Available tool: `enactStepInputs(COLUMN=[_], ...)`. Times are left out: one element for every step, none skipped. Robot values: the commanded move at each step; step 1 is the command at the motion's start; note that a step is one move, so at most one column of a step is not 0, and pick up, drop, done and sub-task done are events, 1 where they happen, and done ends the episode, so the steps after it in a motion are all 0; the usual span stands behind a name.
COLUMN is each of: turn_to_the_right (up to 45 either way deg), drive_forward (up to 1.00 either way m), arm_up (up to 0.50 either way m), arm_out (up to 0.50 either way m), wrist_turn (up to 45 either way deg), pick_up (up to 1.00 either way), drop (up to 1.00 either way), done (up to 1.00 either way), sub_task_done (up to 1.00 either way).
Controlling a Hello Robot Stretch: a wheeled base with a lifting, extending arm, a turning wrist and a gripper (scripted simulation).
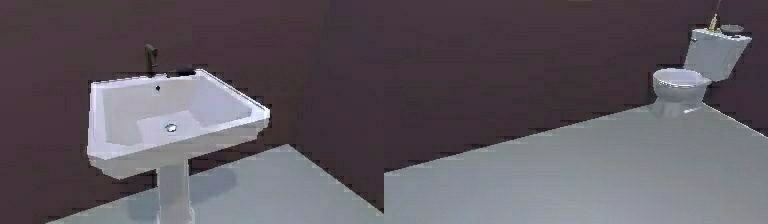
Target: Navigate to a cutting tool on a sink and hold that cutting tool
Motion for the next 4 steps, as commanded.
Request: enactStepInputs(turn_to_the_right=[39.0, 3.0, 24.0, 0.0], drive_forward=[0.0, 0.0, 0.0, 0.85], arm_up=[0.0, 0.0, 0.0, 0.0], arm_out=[0.0, 0.0, 0.0, 0.0], wrist_turn=[0.0, 0.0, 0.0, 0.0], pick_up=[0.0, 0.0, 0.0, 0.0], drop=[0.0, 0.0, 0.0, 0.0], done=[0.0, 0.0, 0.0, 0.0], sub_task_done=[0.0, 0.0, 0.0, 0.0])
